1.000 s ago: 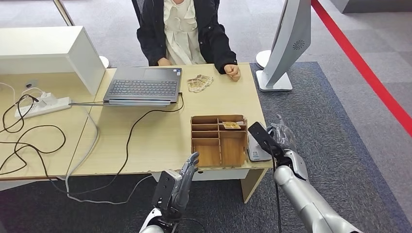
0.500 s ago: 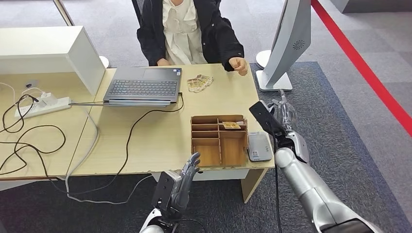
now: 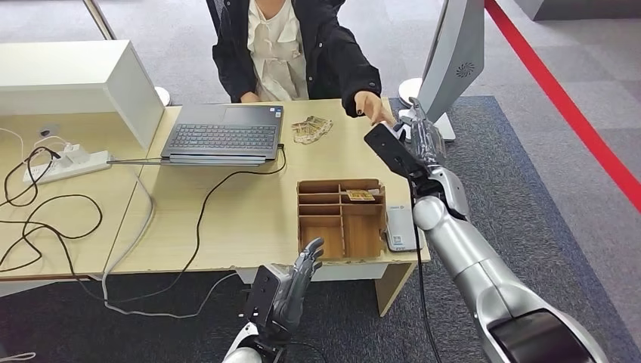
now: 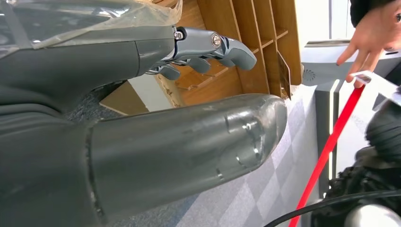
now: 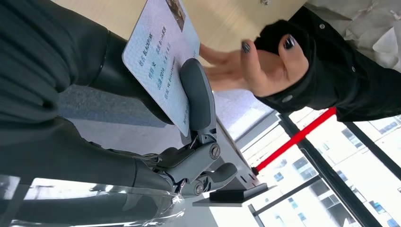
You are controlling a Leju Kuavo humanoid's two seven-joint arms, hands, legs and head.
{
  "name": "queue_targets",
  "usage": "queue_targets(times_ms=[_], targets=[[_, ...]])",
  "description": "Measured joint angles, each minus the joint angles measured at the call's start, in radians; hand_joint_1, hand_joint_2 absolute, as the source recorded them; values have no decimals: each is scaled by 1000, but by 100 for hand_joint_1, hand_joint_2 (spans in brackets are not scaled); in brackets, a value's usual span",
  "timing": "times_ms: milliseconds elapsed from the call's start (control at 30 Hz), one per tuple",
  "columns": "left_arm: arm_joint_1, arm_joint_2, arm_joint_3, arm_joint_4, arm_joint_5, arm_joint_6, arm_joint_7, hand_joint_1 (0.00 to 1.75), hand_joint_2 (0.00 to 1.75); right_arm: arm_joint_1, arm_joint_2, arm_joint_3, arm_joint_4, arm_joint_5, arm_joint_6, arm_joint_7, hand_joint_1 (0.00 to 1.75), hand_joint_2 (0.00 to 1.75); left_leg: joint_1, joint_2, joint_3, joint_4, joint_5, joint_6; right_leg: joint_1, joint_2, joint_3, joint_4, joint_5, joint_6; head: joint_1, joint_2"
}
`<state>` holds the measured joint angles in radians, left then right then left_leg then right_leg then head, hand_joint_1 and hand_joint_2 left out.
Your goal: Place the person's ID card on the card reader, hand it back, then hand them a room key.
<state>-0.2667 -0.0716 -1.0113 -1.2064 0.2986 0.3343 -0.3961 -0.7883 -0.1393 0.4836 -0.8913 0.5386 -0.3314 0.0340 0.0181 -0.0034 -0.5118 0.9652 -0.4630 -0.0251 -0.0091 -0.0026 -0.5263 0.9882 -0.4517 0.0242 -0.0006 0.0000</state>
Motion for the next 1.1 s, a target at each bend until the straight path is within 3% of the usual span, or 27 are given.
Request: queue_targets(times_ms=[633, 767, 1100], targets=[[-14, -11, -16, 27, -31, -44, -1, 0, 0, -160, 39, 57, 220, 23, -25, 43, 175, 175, 0, 0, -1, 0, 0, 0, 0, 0, -1, 0, 0, 0, 0, 0], [-14, -11, -15, 28, -39, -46, -1, 0, 0, -169, 44, 61, 249, 14, -29, 38, 3, 175, 0, -1, -1, 0, 0, 0, 0, 0, -1, 0, 0, 0, 0, 0], [-13, -12, -12, 28, -71, -47, 11, 0, 0, -171, 54, 65, 284, -70, -70, -15, 0, 175, 0, 0, -1, 0, 0, 0, 0, 0, -1, 0, 0, 0, 0, 0]])
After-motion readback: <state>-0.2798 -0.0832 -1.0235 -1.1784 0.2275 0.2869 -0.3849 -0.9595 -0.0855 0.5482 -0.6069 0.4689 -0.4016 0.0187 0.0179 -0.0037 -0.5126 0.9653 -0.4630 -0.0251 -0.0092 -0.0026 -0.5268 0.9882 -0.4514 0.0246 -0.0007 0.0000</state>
